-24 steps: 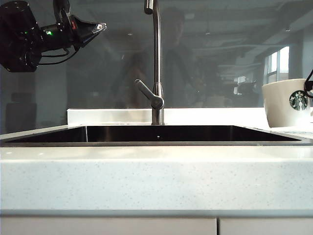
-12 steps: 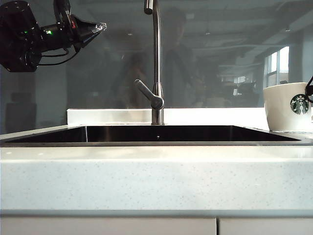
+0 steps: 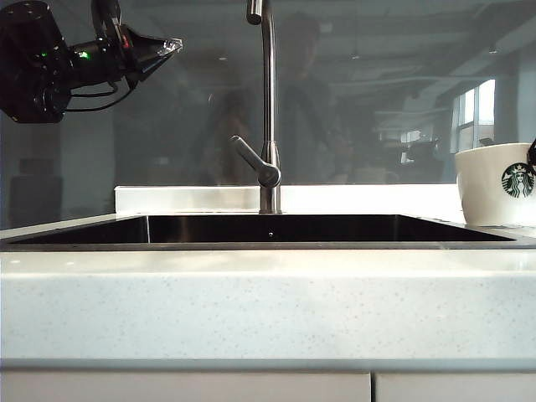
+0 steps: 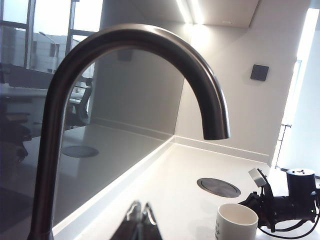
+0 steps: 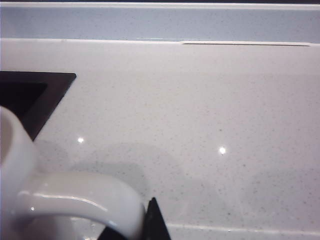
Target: Pick up the mug next to the sink, go to the faucet to get some water, pour the water into the sink, and finally put the mug back to its place.
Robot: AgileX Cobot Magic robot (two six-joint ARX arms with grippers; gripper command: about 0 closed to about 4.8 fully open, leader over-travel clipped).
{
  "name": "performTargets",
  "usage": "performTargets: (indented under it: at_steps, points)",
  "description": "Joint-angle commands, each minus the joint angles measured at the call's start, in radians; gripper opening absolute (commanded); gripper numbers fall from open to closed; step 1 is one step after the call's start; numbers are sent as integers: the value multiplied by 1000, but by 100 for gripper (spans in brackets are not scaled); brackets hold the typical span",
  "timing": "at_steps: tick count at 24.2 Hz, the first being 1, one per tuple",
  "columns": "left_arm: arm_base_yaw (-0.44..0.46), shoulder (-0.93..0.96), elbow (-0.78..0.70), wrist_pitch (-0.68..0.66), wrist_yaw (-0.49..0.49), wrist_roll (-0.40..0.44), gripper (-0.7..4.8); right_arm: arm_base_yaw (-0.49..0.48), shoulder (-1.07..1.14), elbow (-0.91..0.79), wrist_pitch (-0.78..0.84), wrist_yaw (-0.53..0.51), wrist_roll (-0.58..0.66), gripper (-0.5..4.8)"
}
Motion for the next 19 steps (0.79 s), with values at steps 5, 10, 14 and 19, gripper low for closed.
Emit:
performTargets:
  at_steps: [5, 10, 14, 19]
  points:
    - [-1, -9, 3, 12, 4, 5, -4, 1, -9, -11, 34, -8, 10, -1]
    - [-1, -9, 2, 12, 4, 5, -4, 1, -9, -11, 27, -14, 11, 37]
    - [-1, -9, 2, 12, 4, 5, -4, 1, -9, -11, 3, -13, 11, 64]
    - [-1, -9, 2, 12, 4, 5, -4, 0, -9, -12, 3, -10, 10, 65]
